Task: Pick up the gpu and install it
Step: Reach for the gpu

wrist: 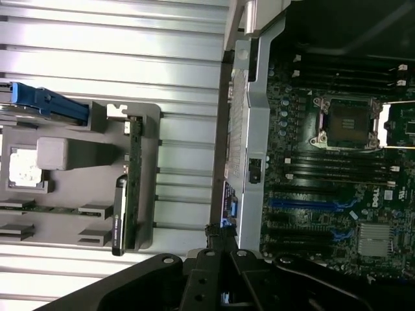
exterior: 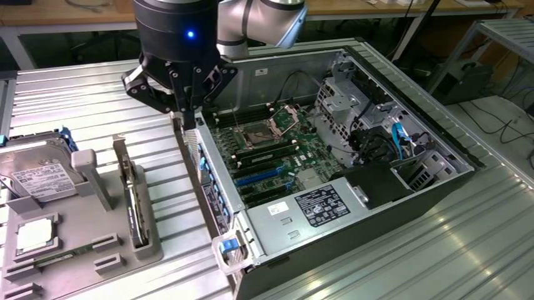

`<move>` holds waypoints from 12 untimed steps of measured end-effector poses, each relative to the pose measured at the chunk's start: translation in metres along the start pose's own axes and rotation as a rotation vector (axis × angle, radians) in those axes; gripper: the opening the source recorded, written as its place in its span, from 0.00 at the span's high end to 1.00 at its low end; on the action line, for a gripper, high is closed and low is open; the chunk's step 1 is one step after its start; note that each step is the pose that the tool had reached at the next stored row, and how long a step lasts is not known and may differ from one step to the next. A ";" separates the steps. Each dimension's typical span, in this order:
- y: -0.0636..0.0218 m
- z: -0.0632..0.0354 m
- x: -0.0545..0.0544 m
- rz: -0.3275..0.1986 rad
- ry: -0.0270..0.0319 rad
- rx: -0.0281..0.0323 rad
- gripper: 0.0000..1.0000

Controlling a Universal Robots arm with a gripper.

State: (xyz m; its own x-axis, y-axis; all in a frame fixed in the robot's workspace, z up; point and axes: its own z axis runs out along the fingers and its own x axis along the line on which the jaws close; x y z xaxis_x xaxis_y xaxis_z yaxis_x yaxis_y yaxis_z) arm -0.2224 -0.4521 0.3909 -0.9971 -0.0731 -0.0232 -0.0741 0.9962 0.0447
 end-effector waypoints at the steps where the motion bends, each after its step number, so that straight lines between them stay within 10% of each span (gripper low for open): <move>1: 0.0000 0.0001 0.001 0.000 0.0000 0.0000 0.89; 12: 0.0007 0.0003 0.010 0.000 0.0000 0.0000 0.89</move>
State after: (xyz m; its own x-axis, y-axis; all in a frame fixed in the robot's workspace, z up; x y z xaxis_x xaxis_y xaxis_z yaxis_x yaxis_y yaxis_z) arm -0.2325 -0.4522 0.3903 -0.9971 -0.0732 -0.0231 -0.0742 0.9962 0.0447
